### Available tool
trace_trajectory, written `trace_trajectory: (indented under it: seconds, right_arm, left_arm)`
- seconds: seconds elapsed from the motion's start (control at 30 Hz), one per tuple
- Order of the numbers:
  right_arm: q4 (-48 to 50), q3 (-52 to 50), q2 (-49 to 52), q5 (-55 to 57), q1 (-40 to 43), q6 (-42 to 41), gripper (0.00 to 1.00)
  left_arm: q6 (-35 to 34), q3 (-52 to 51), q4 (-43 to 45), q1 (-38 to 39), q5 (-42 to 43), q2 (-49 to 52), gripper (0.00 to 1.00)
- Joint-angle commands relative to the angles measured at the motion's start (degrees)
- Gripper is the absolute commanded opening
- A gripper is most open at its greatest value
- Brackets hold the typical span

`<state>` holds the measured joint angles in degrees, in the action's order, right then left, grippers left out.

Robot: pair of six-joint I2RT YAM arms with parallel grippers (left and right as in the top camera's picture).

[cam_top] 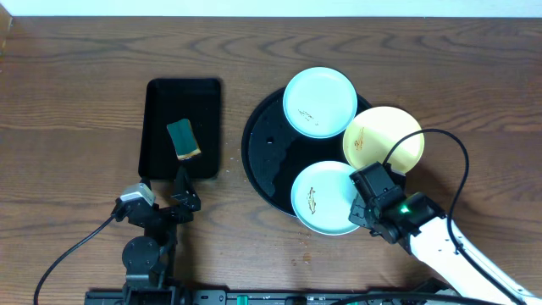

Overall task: Clean dirty plates on tray and stack at the side
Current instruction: 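Move the right gripper over the lower pale green plate's rim, then grip the lower pale green plate's rim with the right gripper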

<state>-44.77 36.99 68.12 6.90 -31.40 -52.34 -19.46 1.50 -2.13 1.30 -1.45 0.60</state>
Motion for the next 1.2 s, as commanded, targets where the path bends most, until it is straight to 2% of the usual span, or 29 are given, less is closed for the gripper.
trace_trajectory:
  seconds: [0.0, 0.37, 0.6, 0.67, 0.73, 0.77, 0.97, 1.17]
  right_arm:
    - [0.0, -0.3, 0.5, 0.5, 0.4, -0.7, 0.36]
    - [0.4, -1.7, 2.4, 0.5, 0.3, -0.8, 0.26]
    - [4.6, -3.5, 2.4, 0.5, 0.3, -0.9, 0.25]
    - [6.2, -3.5, 2.4, -0.3, 0.3, -0.8, 0.2]
    - [7.4, -3.5, 2.4, -1.2, 0.3, -0.8, 0.03]
    - [7.8, -3.5, 2.4, -1.2, 0.4, -0.8, 0.01]
    - [8.1, -2.0, 1.6, -0.4, 0.4, 0.2, 0.01]
    - [8.0, 4.3, -0.5, 3.4, 0.3, 7.7, 0.01]
  left_arm:
    - [0.4, -1.3, -1.9, 0.2, -0.5, -0.3, 0.88]
    - [0.4, -1.3, -1.9, 0.2, -0.5, -0.3, 0.89]
    - [0.4, -1.3, -1.9, 0.2, -0.5, -0.3, 0.88]
    - [0.4, -1.3, -1.9, 0.2, -0.5, -0.3, 0.88]
    - [0.4, -1.3, -1.9, 0.2, -0.5, -0.3, 0.88]
    - [0.4, -1.3, -1.9, 0.2, -0.5, -0.3, 0.88]
    - [0.4, -1.3, -1.9, 0.2, -0.5, -0.3, 0.88]
    - [0.4, -1.3, -1.9, 0.2, -0.5, -0.3, 0.88]
